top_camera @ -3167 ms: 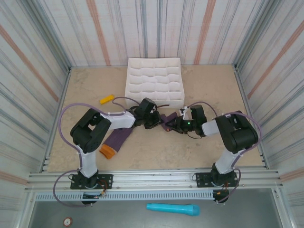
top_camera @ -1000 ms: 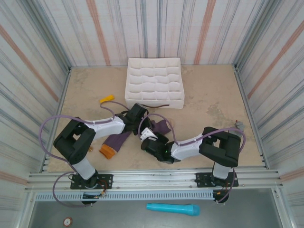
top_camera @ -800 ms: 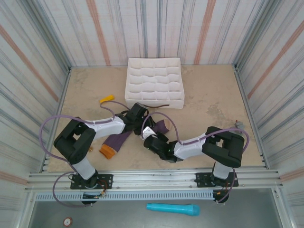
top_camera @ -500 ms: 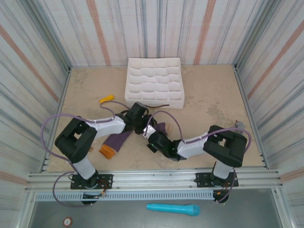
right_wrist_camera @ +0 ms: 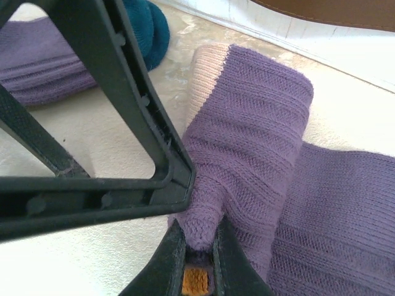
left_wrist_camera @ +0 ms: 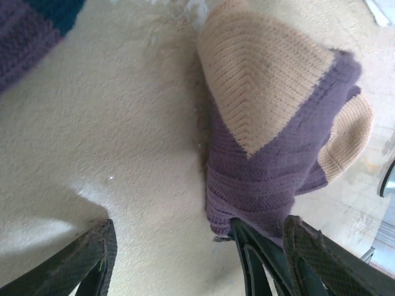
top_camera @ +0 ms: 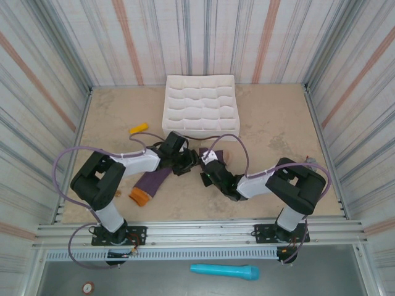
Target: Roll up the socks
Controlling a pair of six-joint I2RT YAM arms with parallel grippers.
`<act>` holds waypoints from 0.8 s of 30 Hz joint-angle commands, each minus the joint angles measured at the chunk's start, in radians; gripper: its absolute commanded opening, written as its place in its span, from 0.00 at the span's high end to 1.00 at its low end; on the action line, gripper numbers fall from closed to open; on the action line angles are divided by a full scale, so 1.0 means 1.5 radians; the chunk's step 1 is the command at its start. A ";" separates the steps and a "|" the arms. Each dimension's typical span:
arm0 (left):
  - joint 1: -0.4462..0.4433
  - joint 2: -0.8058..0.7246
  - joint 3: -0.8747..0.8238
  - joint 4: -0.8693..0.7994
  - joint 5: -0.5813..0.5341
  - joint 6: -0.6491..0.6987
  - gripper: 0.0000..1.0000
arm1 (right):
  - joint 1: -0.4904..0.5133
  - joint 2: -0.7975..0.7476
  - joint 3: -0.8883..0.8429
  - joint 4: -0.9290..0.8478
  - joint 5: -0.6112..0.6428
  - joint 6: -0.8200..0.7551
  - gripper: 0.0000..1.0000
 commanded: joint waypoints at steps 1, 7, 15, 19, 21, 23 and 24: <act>0.001 -0.029 -0.017 0.003 0.011 0.013 0.27 | -0.016 0.038 -0.050 -0.165 -0.049 0.046 1.00; 0.006 -0.057 -0.023 0.014 -0.002 0.023 0.26 | -0.087 -0.008 -0.089 -0.114 -0.224 0.054 1.00; 0.008 -0.053 -0.026 0.031 -0.007 0.018 0.27 | -0.185 -0.006 -0.128 -0.037 -0.449 0.119 1.00; 0.002 -0.042 -0.015 0.036 -0.012 0.026 0.27 | -0.215 0.002 -0.162 0.026 -0.514 0.147 1.00; -0.005 -0.028 -0.002 0.034 -0.015 0.032 0.26 | -0.220 0.008 -0.165 0.035 -0.531 0.146 1.00; -0.012 -0.007 0.017 0.033 -0.014 0.035 0.25 | -0.220 0.020 -0.155 0.033 -0.542 0.143 1.00; -0.015 0.002 0.025 0.029 -0.014 0.036 0.25 | -0.221 0.024 -0.152 0.032 -0.545 0.142 1.00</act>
